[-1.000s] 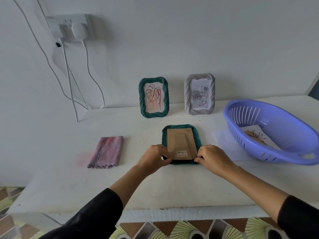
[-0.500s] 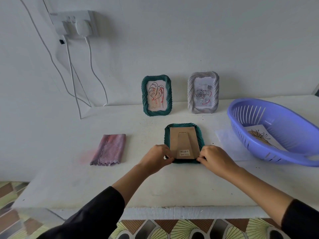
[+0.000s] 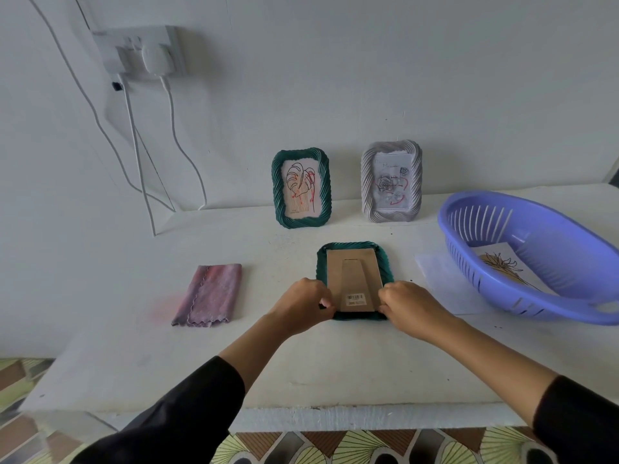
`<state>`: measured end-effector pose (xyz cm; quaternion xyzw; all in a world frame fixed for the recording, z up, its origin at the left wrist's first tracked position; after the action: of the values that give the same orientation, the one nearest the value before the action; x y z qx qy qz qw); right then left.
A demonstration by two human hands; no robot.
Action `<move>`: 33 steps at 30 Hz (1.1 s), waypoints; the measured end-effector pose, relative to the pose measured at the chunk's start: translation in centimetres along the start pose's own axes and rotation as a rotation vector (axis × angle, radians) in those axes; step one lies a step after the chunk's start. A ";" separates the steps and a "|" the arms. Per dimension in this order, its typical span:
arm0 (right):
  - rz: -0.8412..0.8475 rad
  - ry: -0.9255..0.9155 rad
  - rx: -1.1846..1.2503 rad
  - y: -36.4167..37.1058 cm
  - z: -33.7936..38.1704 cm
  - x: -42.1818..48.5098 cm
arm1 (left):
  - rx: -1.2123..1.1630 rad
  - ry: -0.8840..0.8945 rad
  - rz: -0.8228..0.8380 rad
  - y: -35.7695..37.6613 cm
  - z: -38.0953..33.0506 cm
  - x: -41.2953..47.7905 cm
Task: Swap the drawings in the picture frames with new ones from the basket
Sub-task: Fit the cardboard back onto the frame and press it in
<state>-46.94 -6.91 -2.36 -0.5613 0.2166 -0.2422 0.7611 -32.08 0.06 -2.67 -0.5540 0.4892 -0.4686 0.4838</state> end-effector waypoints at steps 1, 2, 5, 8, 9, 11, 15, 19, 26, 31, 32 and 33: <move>0.006 0.005 0.008 -0.1 0.0 0.0 | -0.005 -0.003 -0.002 -0.1 0.0 0.0; 0.010 0.013 0.014 -0.1 0.0 0.1 | -0.010 -0.004 0.000 -0.2 0.0 0.1; 0.011 0.049 0.034 0.0 -0.1 0.4 | -0.025 0.007 0.024 -0.4 -0.1 0.4; 0.019 0.082 0.067 -0.1 -0.2 0.8 | -0.051 -0.003 0.092 -0.3 0.2 0.7; 0.022 0.090 0.077 -0.2 -0.1 0.9 | -0.053 -0.007 0.113 -0.3 0.3 0.8; 0.025 0.102 0.091 -0.5 0.0 1.0 | -0.055 -0.013 0.130 -0.4 0.2 1.0; 0.031 0.154 0.138 -0.6 -0.5 1.4 | -0.072 -0.052 0.147 -0.3 0.1 1.1; 0.021 0.246 0.206 -0.2 -1.1 1.6 | -0.091 -0.099 0.148 -0.1 0.1 1.2; 0.014 0.381 0.375 0.1 -2.1 2.1 | -0.111 -0.139 0.178 -0.2 0.2 1.6; 0.032 0.400 0.528 -0.9 -3.1 3.0 | -0.275 -0.153 0.081 -1.5 1.3 2.2; 0.024 0.408 0.552 -1.2 -3.5 3.3 | -0.275 -0.168 0.033 -1.9 1.7 2.4; -0.010 0.421 0.569 -1.6 -3.9 3.8 | -0.264 -0.178 -0.009 -2.2 2.1 2.8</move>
<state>-46.48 -12.57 -2.10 -0.2657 0.2896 -0.4070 0.8246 -29.58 -2.40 -0.50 -0.6545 0.4992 -0.3513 0.4461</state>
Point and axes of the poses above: each hand's wrist, its own x-axis towards the middle knuckle, its own y-axis out of the palm, z = x × y, the point moved 5 cm from there along x, towards the middle knuckle, and after that the axes turned 13 degrees about x, right-handed, at the moved point
